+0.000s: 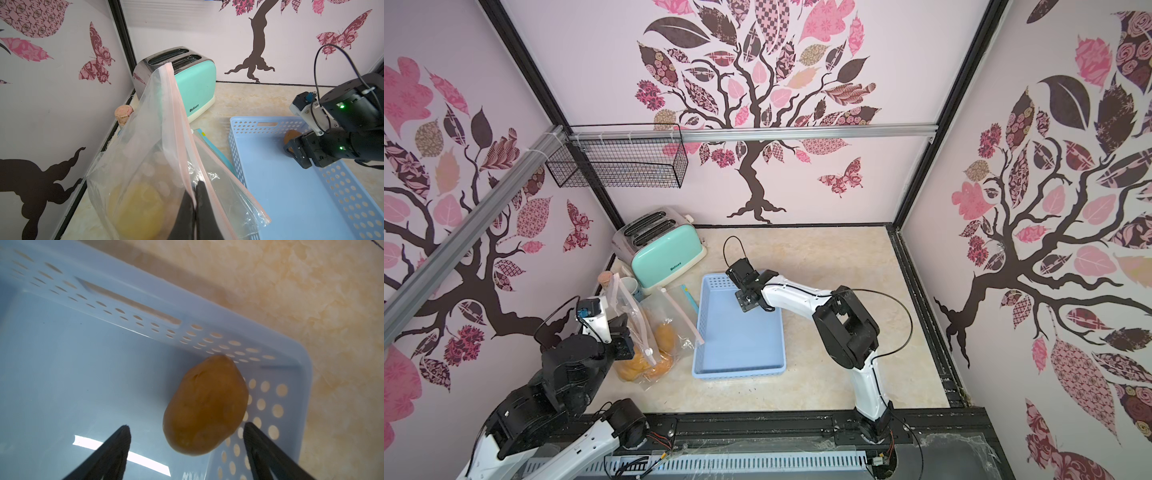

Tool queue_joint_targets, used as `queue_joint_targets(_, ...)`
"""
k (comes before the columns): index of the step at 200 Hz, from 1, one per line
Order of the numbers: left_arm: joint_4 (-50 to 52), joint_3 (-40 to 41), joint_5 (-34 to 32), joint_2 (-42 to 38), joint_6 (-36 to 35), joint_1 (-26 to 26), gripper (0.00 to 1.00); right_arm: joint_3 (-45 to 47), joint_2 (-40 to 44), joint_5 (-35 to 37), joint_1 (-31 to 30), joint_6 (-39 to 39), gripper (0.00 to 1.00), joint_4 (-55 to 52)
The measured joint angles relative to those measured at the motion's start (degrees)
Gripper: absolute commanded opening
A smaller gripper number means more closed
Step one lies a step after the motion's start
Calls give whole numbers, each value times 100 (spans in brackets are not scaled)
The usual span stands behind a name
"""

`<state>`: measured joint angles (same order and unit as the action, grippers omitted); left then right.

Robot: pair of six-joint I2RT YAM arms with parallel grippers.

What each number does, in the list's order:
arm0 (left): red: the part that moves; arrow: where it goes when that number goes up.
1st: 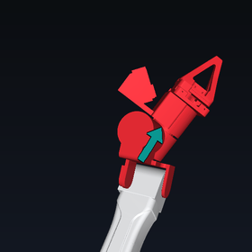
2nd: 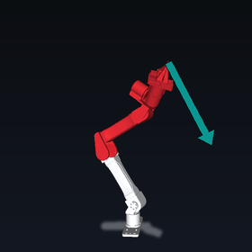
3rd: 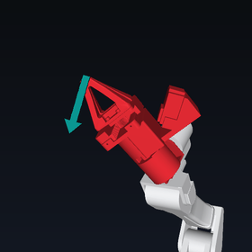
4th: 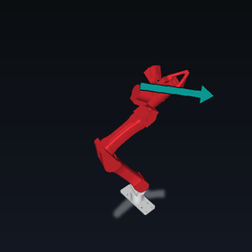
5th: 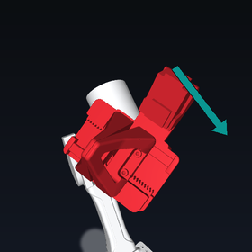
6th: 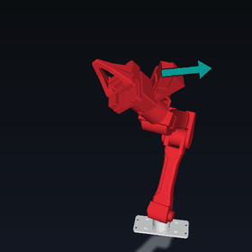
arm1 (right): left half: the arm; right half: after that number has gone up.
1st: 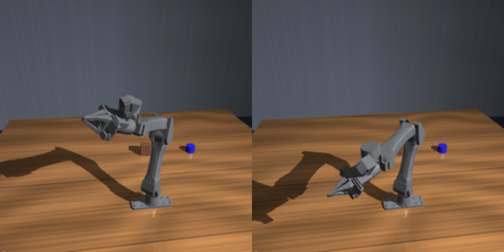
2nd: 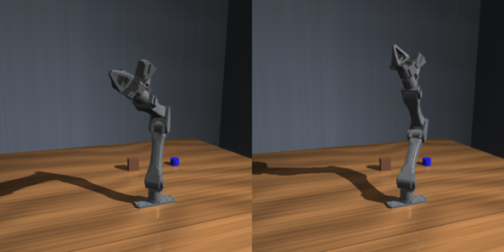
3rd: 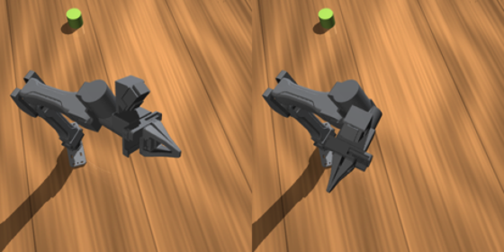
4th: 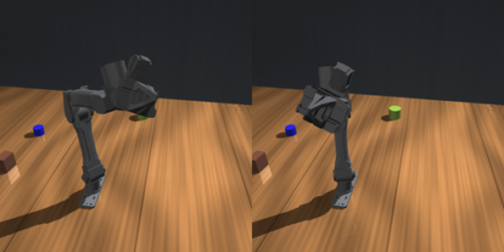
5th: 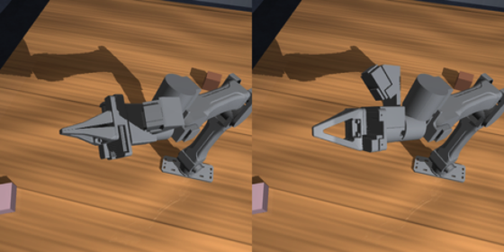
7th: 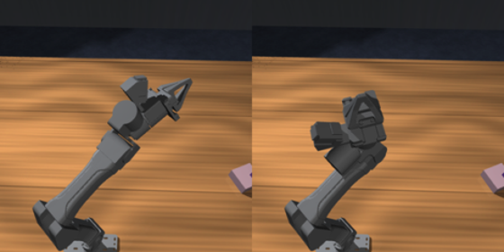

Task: Put the potatoes into a zipper bag and zip it
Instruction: Pick up the potato from the basket.

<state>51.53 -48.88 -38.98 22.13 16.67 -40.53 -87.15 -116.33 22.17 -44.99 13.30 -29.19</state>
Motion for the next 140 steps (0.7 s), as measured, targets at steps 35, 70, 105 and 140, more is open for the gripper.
queue_joint_targets(35, 0, 26, 2, -33, -4, 0, 0, -101, -219, 35, 46, 20, 89, -59)
queue_joint_targets(70, -2, 31, 7, -33, -4, 0, 0, -389, -496, -109, 50, -24, 86, -70)
queue_joint_targets(105, -2, 57, 13, -33, -2, 0, 0, -621, -697, -435, 50, -236, 86, -57)
queue_joint_targets(140, 0, 66, 26, -33, -2, 2, 0, -636, -739, -581, 50, -352, 85, -101)
